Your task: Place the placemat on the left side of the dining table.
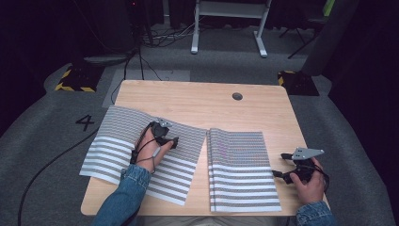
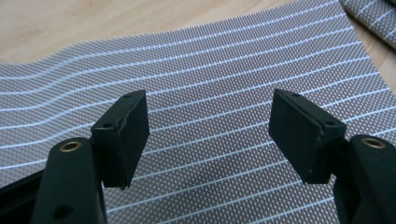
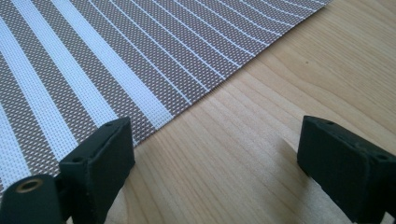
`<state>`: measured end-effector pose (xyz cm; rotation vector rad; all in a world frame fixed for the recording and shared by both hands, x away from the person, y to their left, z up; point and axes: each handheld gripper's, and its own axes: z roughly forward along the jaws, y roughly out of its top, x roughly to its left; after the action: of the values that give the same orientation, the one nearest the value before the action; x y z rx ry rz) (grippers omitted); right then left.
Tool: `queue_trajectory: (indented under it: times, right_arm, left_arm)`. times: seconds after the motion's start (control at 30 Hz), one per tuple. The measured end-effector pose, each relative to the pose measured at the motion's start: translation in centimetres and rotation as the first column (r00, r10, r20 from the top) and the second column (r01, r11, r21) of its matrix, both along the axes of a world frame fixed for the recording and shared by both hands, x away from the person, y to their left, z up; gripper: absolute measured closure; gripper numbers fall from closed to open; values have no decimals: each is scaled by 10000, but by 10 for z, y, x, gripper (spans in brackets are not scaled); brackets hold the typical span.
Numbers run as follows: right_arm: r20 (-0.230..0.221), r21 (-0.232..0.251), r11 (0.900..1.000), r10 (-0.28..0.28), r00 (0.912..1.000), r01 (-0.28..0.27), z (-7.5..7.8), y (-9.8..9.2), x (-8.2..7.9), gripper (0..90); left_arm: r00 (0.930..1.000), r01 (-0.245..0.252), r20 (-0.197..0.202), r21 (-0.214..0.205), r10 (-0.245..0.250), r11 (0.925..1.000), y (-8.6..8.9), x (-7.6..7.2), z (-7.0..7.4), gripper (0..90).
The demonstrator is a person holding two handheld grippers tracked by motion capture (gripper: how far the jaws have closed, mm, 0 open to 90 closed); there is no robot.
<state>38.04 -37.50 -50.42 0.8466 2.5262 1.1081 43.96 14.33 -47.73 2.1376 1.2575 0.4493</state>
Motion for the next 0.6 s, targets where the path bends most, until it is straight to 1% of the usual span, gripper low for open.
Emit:
queue_trajectory:
  times: [0.03,0.07,0.1,0.13,0.17,0.2,0.27,0.3,0.37,0.4,0.43,0.53,0.57,0.6]
  right_arm:
    - [-2,2,10000,-1,10000,1,0,0,0,111]
    - [-2,3,10000,0,10000,0,0,0,0,111]
    - [3,1,10000,2,10000,-2,0,0,0,111]
    - [1,1,10000,1,10000,-1,0,0,0,111]
    - [2,0,10000,2,10000,-2,0,0,0,111]
    - [2,-1,10000,2,10000,-2,0,0,0,111]
    - [1,1,10000,2,10000,-2,0,0,0,111]
    - [0,1,10000,0,10000,0,0,0,0,111]
    - [7,0,10000,5,10000,-5,0,0,0,111]
    - [3,-1,10000,4,10000,-4,0,0,0,111]
    - [0,-2,10000,-1,10000,1,0,0,0,111]
    - [6,-2,10000,3,10000,-3,0,0,0,111]
    - [6,-2,10000,3,10000,-3,0,0,0,111]
    - [6,-4,10000,4,10000,-4,0,0,0,111]
  left_arm:
    - [9999,48,-100,-124,-50,9999,-2,0,-3,293]
    - [9993,276,-225,-276,-283,9992,-4,1,-5,292]
    - [9990,310,-292,-456,-324,9985,-6,0,-7,284]
    - [9984,321,-447,-767,-356,9965,-8,0,-9,271]
    - [9963,372,-737,-890,-439,9953,-10,1,-13,262]
    - [9969,445,-605,-873,-499,9952,-12,1,-15,242]
    - [9976,417,-511,-792,-458,9960,-15,-1,-16,204]
    - [9973,594,-390,-537,-616,9968,-17,-1,-17,193]
    - [9980,605,-142,-200,-608,9980,-20,-4,-19,190]
    - [9981,616,-81,-116,-616,9980,-20,-5,-19,190]
    - [9986,533,58,-143,-532,9985,-21,-5,-21,189]
    - [9984,551,-82,-186,-553,9983,-21,-4,-20,191]
    - [9983,542,-186,-192,-545,9983,-22,-4,-20,191]
    - [9981,606,-72,-96,-606,9981,-22,-3,-19,194]
